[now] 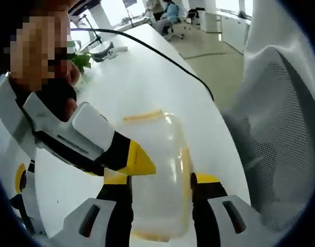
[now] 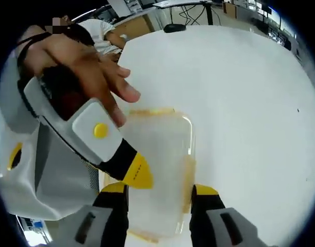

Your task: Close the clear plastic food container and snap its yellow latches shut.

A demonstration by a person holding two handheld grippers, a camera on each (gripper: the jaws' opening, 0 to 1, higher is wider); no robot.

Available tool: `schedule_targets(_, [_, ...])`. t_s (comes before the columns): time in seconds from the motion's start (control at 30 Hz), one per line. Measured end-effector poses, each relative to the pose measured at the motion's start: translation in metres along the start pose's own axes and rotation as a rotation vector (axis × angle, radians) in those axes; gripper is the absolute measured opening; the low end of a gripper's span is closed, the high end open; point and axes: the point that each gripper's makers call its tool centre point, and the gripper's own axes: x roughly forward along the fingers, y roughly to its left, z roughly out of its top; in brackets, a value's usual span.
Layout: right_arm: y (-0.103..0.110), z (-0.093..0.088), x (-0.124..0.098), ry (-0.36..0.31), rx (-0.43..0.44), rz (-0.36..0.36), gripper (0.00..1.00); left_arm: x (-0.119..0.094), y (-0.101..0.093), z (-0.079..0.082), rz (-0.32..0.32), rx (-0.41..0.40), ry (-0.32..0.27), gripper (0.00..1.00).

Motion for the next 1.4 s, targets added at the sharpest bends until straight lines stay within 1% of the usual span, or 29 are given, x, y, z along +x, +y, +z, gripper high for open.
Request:
schedule_targets(0.03, [0.0009,0.0004,0.0002,0.001,-0.004,-0.003,0.46,0.0010,-0.0021,-0.0008,0.019,-0.014,0.001,0.42])
schedule_targets(0.07, [0.0007,0.0002,-0.0006,0.001,-0.007,-0.006,0.46,0.0021,-0.0009,-0.0011,0.056,0.006,-0.001,0.42])
schedule_targets(0.1, [0.0016,0.0011,-0.0002,0.001,-0.007,-0.008,0.46,0.0020,-0.0009,-0.0009,0.076,0.017,0.001,0.42])
schedule_targets(0.13, [0.0006,0.0000,-0.0004,0.002,-0.011,-0.011,0.46,0.0027,-0.0031,-0.0007,0.069,0.001,0.001,0.42])
schedule_targets(0.17, [0.0015,0.0011,-0.0002,0.005,-0.018,-0.021,0.46,0.0041,-0.0011,-0.0028,0.105,0.026,0.001,0.42])
schedule_targets(0.2, [0.0024,0.0008,-0.0008,0.010,-0.023,-0.025,0.46,0.0044,-0.0008,-0.0011,0.128,0.077,0.001,0.41])
schedule_targets(0.23, [0.0028,0.0017,-0.0012,0.011,-0.027,-0.034,0.46,0.0037,-0.0028,-0.0032,0.121,0.000,0.001,0.40])
schedule_targets(0.33, [0.0024,0.0024,-0.0015,0.020,-0.054,-0.051,0.46,0.0034,-0.0003,-0.0020,0.113,0.005,0.010,0.40])
schedule_targets(0.37, [0.0021,0.0024,-0.0013,0.021,-0.051,-0.055,0.46,0.0031,0.0005,-0.0023,0.103,-0.015,0.003,0.40])
schedule_targets(0.4, [0.0023,0.0027,-0.0015,0.023,-0.058,-0.059,0.46,0.0032,0.0013,-0.0016,0.097,-0.017,0.005,0.40])
schedule_targets(0.43, [0.0028,0.0033,-0.0015,0.024,-0.056,-0.061,0.46,0.0032,0.0008,-0.0021,0.102,0.010,0.022,0.39])
schedule_targets(0.5, [0.0014,0.0018,-0.0024,0.009,-0.050,-0.062,0.46,0.0026,0.0027,-0.0032,0.098,-0.006,0.011,0.39])
schedule_targets(0.53, [0.0013,0.0015,-0.0024,0.000,-0.046,-0.063,0.46,0.0025,0.0021,-0.0024,0.105,-0.040,-0.015,0.39])
schedule_targets(0.57, [0.0015,0.0018,-0.0022,-0.004,-0.046,-0.063,0.46,0.0028,0.0023,-0.0031,0.103,-0.071,-0.028,0.39])
schedule_targets(0.63, [0.0011,0.0027,-0.0016,-0.004,-0.045,-0.061,0.45,0.0026,0.0016,-0.0032,0.091,-0.026,-0.010,0.40])
schedule_targets(0.67, [0.0007,0.0029,-0.0018,0.003,-0.049,-0.061,0.45,0.0026,0.0015,-0.0010,0.066,-0.040,-0.007,0.41])
schedule_targets(0.73, [-0.0001,0.0031,-0.0020,0.011,-0.047,-0.056,0.45,0.0042,0.0000,-0.0011,0.050,0.003,-0.011,0.43])
schedule_targets(0.77, [0.0000,0.0031,-0.0022,0.012,-0.046,-0.053,0.45,0.0011,0.0015,-0.0026,0.042,0.000,-0.015,0.43])
schedule_targets(0.8, [-0.0004,0.0023,-0.0027,0.012,-0.045,-0.052,0.45,0.0016,0.0015,-0.0013,0.030,-0.019,-0.025,0.43])
schedule_targets(0.83, [0.0021,0.0026,-0.0020,0.011,-0.045,-0.045,0.45,-0.0015,0.0001,0.0035,0.005,-0.080,-0.059,0.43])
schedule_targets(0.87, [0.0034,0.0022,-0.0022,0.018,-0.058,-0.039,0.45,-0.0014,-0.0001,0.0028,-0.002,-0.115,-0.056,0.43])
schedule_targets(0.93, [0.0048,0.0031,-0.0014,0.031,-0.063,-0.039,0.45,-0.0009,-0.0024,0.0028,-0.006,-0.047,-0.040,0.43])
schedule_targets(1.0, [0.0034,0.0033,-0.0016,0.040,-0.055,-0.040,0.46,0.0001,-0.0020,0.0031,0.007,-0.072,-0.023,0.43])
schedule_targets(1.1, [0.0031,0.0019,-0.0023,0.032,-0.057,-0.039,0.46,-0.0005,-0.0022,0.0029,0.004,-0.069,-0.011,0.42])
schedule_targets(1.17, [0.0041,0.0015,-0.0024,0.025,-0.055,-0.040,0.46,-0.0012,-0.0017,0.0023,-0.014,-0.066,-0.001,0.43])
schedule_targets(1.23, [0.0048,0.0015,-0.0022,0.019,-0.053,-0.037,0.46,-0.0033,-0.0020,0.0025,-0.048,-0.067,0.005,0.42])
schedule_targets(1.33, [0.0047,0.0016,-0.0019,0.019,-0.052,-0.037,0.46,-0.0034,-0.0034,0.0024,-0.050,-0.062,0.014,0.43])
schedule_targets(1.4, [0.0046,0.0018,-0.0018,0.016,-0.049,-0.035,0.46,-0.0043,-0.0027,0.0025,-0.057,-0.076,0.015,0.42])
